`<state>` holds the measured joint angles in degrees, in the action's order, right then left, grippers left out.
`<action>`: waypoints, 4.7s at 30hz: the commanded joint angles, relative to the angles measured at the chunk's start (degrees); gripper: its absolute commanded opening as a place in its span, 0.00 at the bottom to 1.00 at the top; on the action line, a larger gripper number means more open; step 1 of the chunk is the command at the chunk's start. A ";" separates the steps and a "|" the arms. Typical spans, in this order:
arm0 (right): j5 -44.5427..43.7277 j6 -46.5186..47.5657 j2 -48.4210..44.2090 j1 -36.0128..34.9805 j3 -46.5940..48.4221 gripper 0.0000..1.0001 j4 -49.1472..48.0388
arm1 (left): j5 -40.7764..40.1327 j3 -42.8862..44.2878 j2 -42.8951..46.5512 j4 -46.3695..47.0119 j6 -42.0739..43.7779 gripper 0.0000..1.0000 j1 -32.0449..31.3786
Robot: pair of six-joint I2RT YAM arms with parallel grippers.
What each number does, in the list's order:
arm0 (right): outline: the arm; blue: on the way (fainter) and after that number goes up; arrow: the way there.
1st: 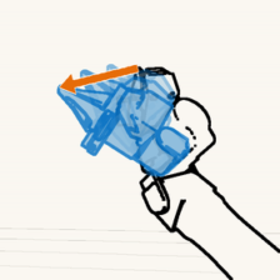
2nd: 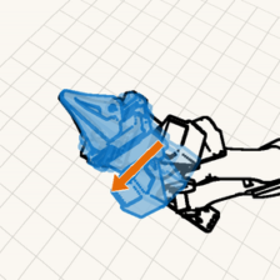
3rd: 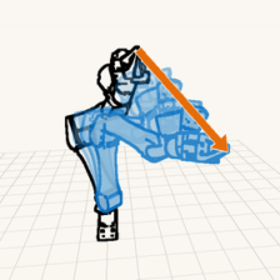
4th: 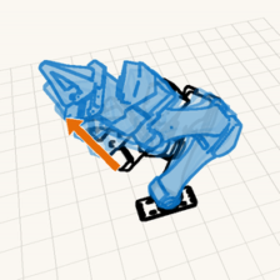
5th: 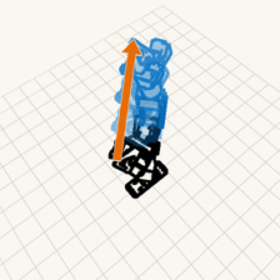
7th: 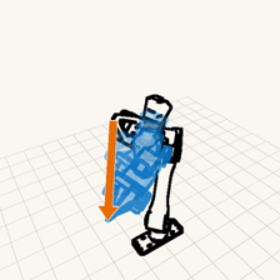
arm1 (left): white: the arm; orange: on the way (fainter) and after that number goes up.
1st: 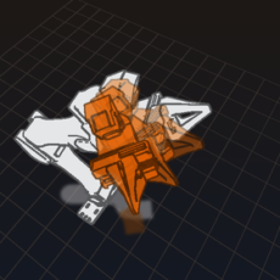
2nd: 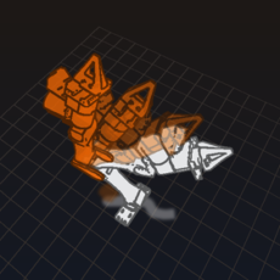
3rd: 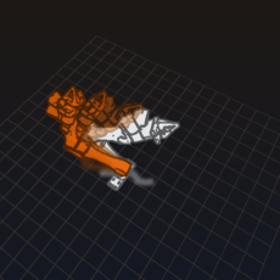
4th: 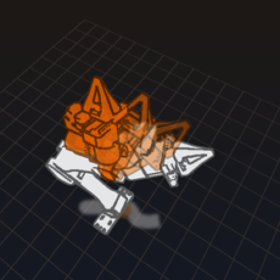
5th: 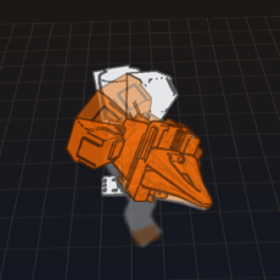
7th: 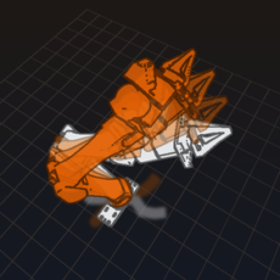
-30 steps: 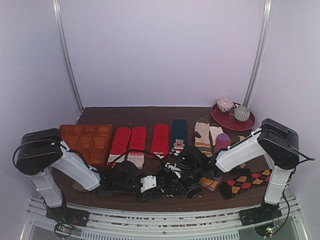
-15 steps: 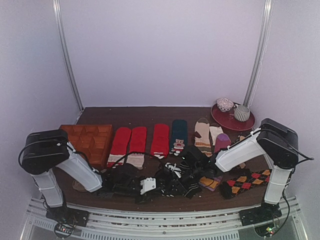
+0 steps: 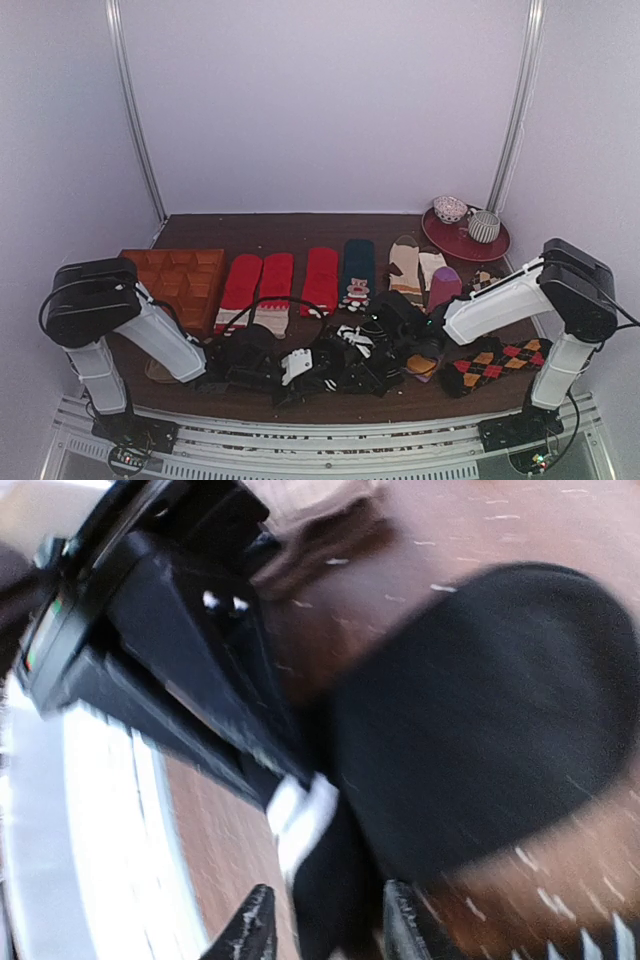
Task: Roll the socks
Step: Roll the sock at the center of the board.
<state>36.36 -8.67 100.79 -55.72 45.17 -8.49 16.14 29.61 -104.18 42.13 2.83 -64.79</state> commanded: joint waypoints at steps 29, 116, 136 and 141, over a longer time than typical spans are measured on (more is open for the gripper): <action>-40.12 21.29 -8.69 -18.00 -14.20 0.36 -22.44 | 5.38 -5.17 -8.44 -0.36 -12.23 0.00 1.69; -4.91 1.50 10.73 -1.30 3.25 0.10 15.65 | -5.51 -2.72 6.06 2.30 7.60 0.39 -0.86; -3.01 2.47 12.03 -1.06 3.68 0.12 16.40 | -0.21 -1.78 -1.96 2.32 2.62 0.10 -0.86; -3.01 2.43 11.44 -1.01 3.46 0.17 15.77 | -0.90 -0.14 -3.52 -1.88 -0.97 0.00 -0.71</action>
<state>37.32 -6.42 107.07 -55.79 52.25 -4.67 12.01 27.57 -104.09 46.83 5.65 -64.86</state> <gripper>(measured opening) 0.148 0.022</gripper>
